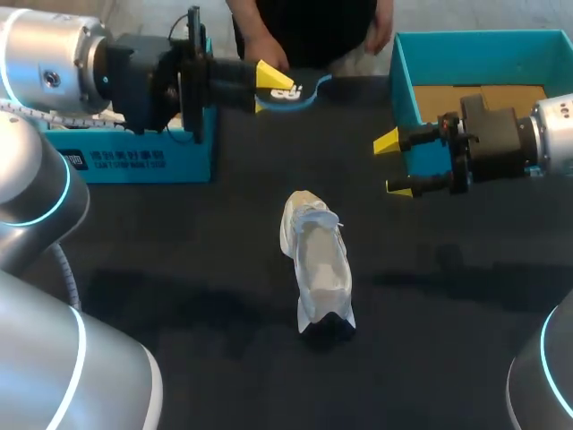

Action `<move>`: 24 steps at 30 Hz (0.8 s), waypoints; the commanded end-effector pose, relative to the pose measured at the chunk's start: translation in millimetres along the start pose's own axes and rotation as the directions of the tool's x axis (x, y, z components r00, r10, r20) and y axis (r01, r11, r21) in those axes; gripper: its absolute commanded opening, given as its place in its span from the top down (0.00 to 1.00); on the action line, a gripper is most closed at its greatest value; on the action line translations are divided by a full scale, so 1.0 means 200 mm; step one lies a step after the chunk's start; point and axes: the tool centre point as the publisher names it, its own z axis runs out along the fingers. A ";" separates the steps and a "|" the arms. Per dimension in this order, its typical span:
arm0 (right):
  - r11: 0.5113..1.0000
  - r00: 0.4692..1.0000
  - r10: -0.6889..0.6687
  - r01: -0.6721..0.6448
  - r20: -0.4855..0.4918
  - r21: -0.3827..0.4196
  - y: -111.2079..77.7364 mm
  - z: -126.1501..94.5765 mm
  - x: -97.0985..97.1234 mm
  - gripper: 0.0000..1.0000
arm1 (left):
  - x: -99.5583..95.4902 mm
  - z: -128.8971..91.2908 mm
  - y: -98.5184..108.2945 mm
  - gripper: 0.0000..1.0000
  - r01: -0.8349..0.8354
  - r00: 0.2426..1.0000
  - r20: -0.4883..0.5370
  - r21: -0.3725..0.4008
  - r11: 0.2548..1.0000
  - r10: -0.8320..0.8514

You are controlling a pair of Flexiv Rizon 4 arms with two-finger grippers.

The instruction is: Take the shoe out of the shoebox, open the shoe tongue, remove and reinsert the insole, then place the shoe into the shoebox

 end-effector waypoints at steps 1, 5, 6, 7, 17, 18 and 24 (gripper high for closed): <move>1.000 1.000 0.000 0.000 0.000 -0.001 0.00 0.01 0.00 0.00 | 0.09 0.02 0.00 1.00 -0.200 0.979 0.033 -0.036 0.979 0.201; 1.000 1.000 0.000 0.000 0.000 -0.001 0.00 0.01 0.00 0.00 | 0.17 0.01 0.04 1.00 -0.311 0.945 0.092 -0.049 0.949 0.315; 1.000 1.000 0.000 0.000 0.000 -0.001 0.00 0.01 0.00 0.00 | 0.19 0.02 0.06 1.00 -0.347 0.934 0.068 -0.069 0.935 0.352; 1.000 1.000 0.000 0.000 0.000 -0.001 0.00 0.01 0.00 0.00 | 0.21 0.02 0.08 1.00 -0.339 0.936 0.085 -0.059 0.939 0.343; 1.000 1.000 0.000 0.000 0.000 -0.001 0.00 0.01 0.00 0.00 | 0.35 0.07 0.20 1.00 -0.463 0.883 0.029 -0.105 0.880 0.468; 1.000 1.000 0.000 0.000 0.000 -0.001 0.00 0.01 0.00 0.00 | 0.35 0.07 0.20 1.00 -0.463 0.883 0.029 -0.105 0.880 0.468; 1.000 1.000 0.000 0.000 0.000 -0.001 0.00 0.01 0.00 0.00 | 0.35 0.07 0.20 1.00 -0.463 0.883 0.029 -0.105 0.880 0.468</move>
